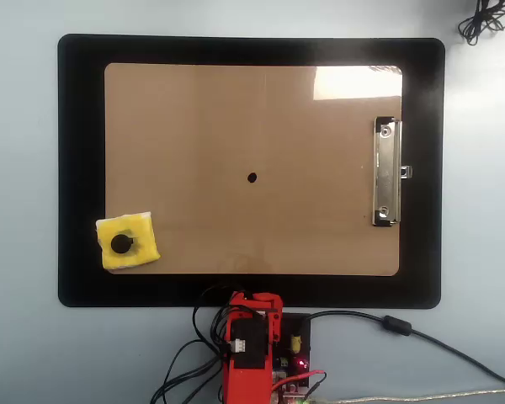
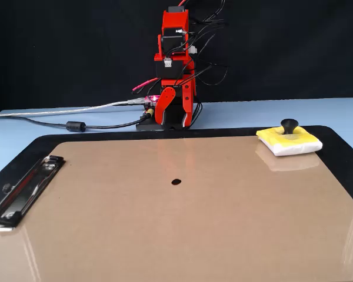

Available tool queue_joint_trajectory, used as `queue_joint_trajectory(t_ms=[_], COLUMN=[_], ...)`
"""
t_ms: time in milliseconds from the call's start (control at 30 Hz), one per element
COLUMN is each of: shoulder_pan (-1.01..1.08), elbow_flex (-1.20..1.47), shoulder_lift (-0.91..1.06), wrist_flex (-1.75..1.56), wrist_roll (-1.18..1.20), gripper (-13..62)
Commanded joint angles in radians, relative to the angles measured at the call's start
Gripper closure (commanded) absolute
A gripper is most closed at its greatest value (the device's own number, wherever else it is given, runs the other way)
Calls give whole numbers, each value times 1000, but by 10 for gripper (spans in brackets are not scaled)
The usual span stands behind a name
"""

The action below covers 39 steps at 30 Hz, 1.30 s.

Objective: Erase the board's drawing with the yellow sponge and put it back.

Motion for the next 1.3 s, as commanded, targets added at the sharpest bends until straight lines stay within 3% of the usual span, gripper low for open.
queue_joint_trajectory(t_ms=[0, 400, 567, 667, 767, 967, 1100, 1267], shoulder_pan=[-15, -17, -46, -206, -436, -741, -891, -936], elbow_flex=[-2, -26, -422, -681, -775, -630, -374, -112], shoulder_lift=[52, 52, 40, 25, 21, -5, -46, -166], wrist_flex=[127, 132, 118, 95, -55, -436, -816, -1396], wrist_roll=[-14, -18, -23, -26, -57, -291, -296, -275], gripper=[146, 149, 153, 154, 153, 154, 155, 157])
